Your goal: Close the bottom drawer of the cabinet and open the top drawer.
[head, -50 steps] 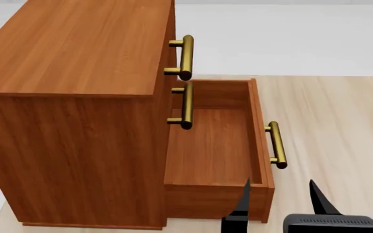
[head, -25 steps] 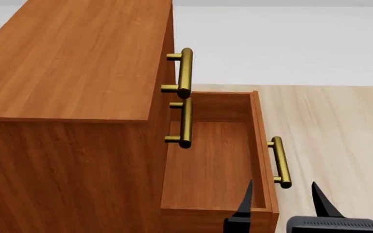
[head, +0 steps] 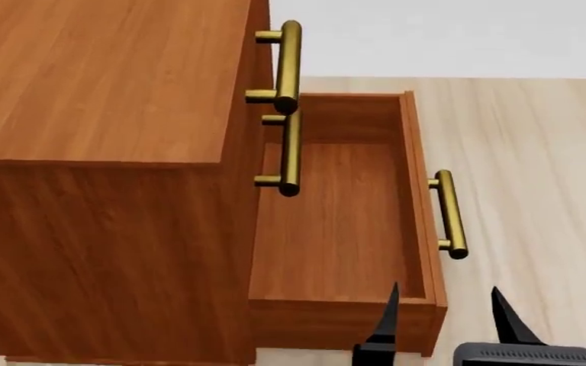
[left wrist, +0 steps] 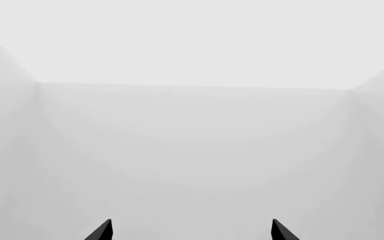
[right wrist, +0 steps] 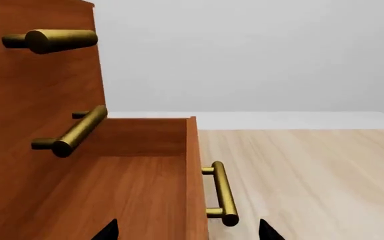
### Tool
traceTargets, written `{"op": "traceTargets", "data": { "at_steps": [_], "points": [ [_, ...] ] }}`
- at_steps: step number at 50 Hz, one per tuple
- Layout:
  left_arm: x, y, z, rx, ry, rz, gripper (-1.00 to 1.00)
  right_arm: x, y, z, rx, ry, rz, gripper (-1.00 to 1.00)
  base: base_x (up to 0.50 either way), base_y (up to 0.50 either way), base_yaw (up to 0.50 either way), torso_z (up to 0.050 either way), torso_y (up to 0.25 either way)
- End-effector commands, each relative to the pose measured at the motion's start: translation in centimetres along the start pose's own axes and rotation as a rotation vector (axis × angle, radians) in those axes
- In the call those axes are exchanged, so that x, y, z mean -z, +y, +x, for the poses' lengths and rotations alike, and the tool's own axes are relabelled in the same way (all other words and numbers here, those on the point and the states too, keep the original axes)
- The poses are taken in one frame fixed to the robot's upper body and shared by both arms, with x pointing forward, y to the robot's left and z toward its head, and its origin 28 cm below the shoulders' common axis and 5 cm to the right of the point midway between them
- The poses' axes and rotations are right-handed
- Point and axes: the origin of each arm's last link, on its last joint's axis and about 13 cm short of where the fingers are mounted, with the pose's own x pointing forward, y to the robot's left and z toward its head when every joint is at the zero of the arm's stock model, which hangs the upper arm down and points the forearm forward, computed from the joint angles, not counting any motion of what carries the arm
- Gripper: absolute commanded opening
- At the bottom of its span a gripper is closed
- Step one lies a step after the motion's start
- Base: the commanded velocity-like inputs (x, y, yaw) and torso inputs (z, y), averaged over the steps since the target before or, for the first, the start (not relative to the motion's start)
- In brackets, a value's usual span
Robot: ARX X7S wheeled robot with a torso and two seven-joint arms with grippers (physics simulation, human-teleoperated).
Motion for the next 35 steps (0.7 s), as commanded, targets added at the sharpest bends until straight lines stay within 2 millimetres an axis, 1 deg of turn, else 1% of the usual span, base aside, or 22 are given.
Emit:
{"op": "traceTargets", "data": {
  "at_steps": [1, 15, 24, 31, 35],
  "points": [
    [-0.1, 0.0, 0.0, 0.001, 0.0, -0.001, 1.0, 0.0, 0.0, 0.0, 0.0, -0.001, 0.003, 1.0, 0.0, 0.0, 0.0, 0.0, -0.203],
    [-0.3, 0.0, 0.1, -0.004, -0.004, -0.002, 1.0, -0.5, 0.0, 0.1, -0.004, -0.012, 0.001, 1.0, 0.0, 0.0, 0.0, 0.0, -0.2],
    [-0.3, 0.1, 0.1, -0.013, -0.004, -0.008, 1.0, -2.1, -1.3, 0.4, 0.059, -0.048, -0.036, 1.0, 0.0, 0.0, 0.0, 0.0, -0.003],
    [-0.2, 0.1, 0.1, -0.012, -0.001, -0.005, 1.0, -3.4, -3.1, 0.6, 0.138, -0.07, -0.056, 1.0, 0.0, 0.0, 0.0, 0.0, 0.0],
    [-0.2, 0.1, 0.1, -0.011, -0.002, -0.003, 1.0, -3.7, -4.1, 1.1, 0.191, -0.072, -0.068, 1.0, 0.0, 0.0, 0.0, 0.0, 0.0]
  ]
}}
